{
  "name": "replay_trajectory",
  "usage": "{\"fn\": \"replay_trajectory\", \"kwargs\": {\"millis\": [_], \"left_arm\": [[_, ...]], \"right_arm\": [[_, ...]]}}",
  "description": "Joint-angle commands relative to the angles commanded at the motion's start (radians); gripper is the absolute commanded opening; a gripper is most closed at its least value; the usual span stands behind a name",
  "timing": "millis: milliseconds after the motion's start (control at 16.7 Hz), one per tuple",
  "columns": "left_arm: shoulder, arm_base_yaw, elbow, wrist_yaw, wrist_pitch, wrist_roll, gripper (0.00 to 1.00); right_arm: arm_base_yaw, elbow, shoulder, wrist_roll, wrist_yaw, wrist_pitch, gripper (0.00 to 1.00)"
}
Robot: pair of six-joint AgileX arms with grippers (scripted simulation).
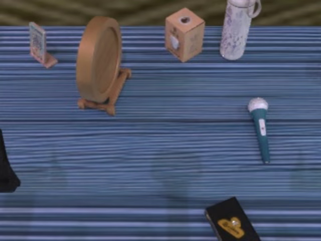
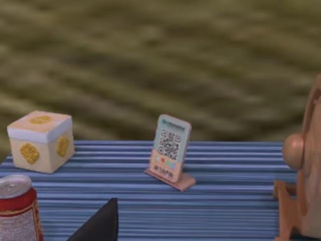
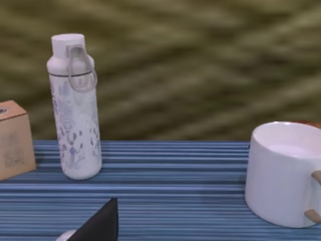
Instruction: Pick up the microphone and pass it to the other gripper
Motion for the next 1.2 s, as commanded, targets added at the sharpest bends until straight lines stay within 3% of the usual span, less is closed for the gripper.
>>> {"fn": "replay_trajectory", "kwargs": {"millis": [240,480,1200], "left_arm": [[0.000,0.000,0.000,0.000,0.000,0.000,1.00],[0.000,0.000,0.000,0.000,0.000,0.000,1.00],[0.000,0.000,0.000,0.000,0.000,0.000,1.00]], "right_arm": [[0.011,0.029,0.031,0.008,-0.003,-0.018,1.00],[0.059,0.185,0.220,0.054,-0.006,-0.119,1.00],[0.252,0.973,1.386,0.277,0.032,-0.648,1.00]]}}
